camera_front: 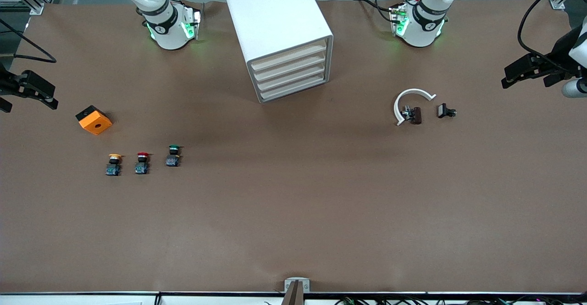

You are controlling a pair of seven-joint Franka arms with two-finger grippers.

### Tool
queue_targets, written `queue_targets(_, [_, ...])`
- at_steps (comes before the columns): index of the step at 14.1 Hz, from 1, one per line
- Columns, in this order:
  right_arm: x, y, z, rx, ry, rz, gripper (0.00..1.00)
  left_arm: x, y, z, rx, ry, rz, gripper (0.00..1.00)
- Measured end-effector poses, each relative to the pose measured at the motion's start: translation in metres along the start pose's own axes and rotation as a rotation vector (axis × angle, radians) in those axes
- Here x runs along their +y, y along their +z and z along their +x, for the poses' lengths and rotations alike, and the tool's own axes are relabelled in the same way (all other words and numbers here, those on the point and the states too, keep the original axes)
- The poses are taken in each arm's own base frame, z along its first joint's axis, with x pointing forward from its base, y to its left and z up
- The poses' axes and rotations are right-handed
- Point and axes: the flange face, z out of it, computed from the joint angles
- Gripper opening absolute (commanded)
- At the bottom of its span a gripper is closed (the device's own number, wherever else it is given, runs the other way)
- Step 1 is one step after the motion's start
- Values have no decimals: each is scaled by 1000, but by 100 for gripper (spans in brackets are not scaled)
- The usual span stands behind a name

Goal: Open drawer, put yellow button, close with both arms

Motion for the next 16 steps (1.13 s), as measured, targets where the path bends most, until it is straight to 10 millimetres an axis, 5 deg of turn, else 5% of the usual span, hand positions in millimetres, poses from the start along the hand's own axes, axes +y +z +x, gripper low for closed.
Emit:
queue_targets(10, [-1,0,0,0,-2,0,100,-1,16,10,-30,-3,0,100])
queue_targets(13, [-1,0,0,1,-3,0,100,9,51,30,-93,-103,5,100])
queue_targets(16, [-2,0,1,1,-3,0,100,50,100,53,-167,-285,35,100])
